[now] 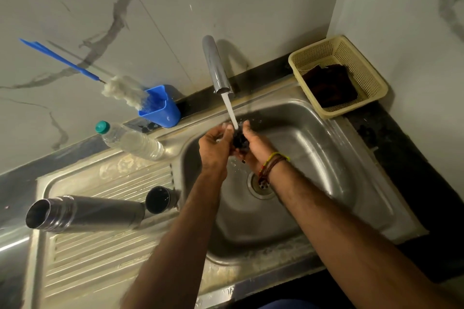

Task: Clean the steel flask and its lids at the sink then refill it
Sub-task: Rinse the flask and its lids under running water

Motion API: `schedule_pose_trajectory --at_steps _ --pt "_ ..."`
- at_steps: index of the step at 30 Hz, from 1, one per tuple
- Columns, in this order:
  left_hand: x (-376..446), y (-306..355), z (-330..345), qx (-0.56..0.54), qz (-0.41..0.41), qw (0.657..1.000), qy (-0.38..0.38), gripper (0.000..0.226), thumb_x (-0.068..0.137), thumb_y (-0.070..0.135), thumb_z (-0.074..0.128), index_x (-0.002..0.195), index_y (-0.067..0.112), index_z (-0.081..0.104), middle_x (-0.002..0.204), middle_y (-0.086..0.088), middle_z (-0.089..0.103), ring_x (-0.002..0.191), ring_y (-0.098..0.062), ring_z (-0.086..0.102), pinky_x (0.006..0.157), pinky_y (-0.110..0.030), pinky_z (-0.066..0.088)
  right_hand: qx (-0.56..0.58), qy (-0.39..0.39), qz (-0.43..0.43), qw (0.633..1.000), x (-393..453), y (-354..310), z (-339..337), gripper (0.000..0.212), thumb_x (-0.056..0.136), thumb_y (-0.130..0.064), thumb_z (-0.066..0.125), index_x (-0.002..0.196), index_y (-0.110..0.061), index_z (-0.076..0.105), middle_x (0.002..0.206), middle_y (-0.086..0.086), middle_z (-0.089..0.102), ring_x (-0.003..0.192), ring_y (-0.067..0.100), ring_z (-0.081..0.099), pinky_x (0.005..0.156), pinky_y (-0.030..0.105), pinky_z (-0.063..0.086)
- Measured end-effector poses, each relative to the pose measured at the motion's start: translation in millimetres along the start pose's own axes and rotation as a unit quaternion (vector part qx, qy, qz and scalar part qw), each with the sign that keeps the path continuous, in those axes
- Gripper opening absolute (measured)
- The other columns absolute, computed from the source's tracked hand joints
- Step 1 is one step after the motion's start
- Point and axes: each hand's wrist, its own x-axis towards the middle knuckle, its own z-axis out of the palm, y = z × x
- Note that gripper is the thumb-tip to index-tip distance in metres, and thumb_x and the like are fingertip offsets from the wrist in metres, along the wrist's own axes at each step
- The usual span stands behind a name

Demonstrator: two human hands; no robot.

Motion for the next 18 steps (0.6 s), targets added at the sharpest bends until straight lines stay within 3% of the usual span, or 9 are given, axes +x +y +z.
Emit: schedule_pose_trajectory --at_steps 3,6,8,11,15,18 --pt "0 2 -13 0.015 0.045 0.997 -0.065 0.02 0.101 0.022 0.061 0.118 0.017 0.071 0.113 -0.007 0.072 0.103 -0.022 0.07 0.073 -0.026 0.061 0.011 -0.017 -0.011 1.0 -4 1 -3 0.046 0.102 -0.046 0.049 0.121 -0.008 0.066 0.093 0.013 0.067 0.067 0.015 0.06 0.054 0.024 0.046" --pt "1 -1 -18 0.107 0.117 0.973 -0.166 0.028 0.097 0.02 0.066 0.125 0.026 0.066 0.117 -0.002 0.072 0.106 -0.02 0.071 0.087 -0.038 0.061 -0.116 0.026 -0.017 0.993 -6 -5 -2 0.057 0.097 -0.062 0.045 0.105 -0.013 0.072 0.076 0.012 0.07 0.059 0.017 0.062 0.057 0.027 0.048" --pt "2 -1 -17 0.134 0.117 0.978 -0.108 0.029 0.097 0.023 0.067 0.126 0.022 0.064 0.112 0.0 0.071 0.102 -0.017 0.071 0.085 -0.036 0.061 -0.161 0.021 -0.025 0.986 -10 -9 -1 0.05 0.097 -0.062 0.047 0.099 -0.019 0.073 0.068 0.003 0.067 0.056 0.014 0.059 0.055 0.026 0.046" --pt "5 2 -17 0.096 0.088 0.99 -0.045 0.027 0.099 0.034 0.064 0.118 0.016 0.065 0.101 -0.002 0.074 0.091 -0.018 0.074 0.079 -0.037 0.064 -0.12 -0.021 -0.05 0.991 -10 -7 -1 0.036 0.101 -0.045 0.052 0.117 -0.017 0.069 0.089 0.007 0.072 0.067 0.017 0.063 0.053 0.024 0.046" --pt "6 -4 -22 0.12 0.086 0.988 -0.052 0.023 0.1 0.031 0.063 0.113 0.013 0.065 0.102 -0.005 0.075 0.092 -0.019 0.074 0.083 -0.043 0.063 -0.109 0.016 -0.082 0.991 -6 -5 -1 0.026 0.103 -0.035 0.053 0.11 -0.015 0.067 0.102 0.014 0.073 0.083 0.027 0.072 0.057 0.025 0.054" --pt "6 -4 -30 0.115 0.117 0.981 -0.099 0.024 0.1 0.025 0.063 0.122 0.015 0.065 0.114 -0.005 0.071 0.102 -0.02 0.072 0.088 -0.045 0.061 -0.029 -0.002 -0.042 0.999 -11 -11 -6 0.034 0.103 -0.036 0.05 0.113 -0.009 0.067 0.097 0.013 0.073 0.075 0.019 0.07 0.06 0.024 0.056"
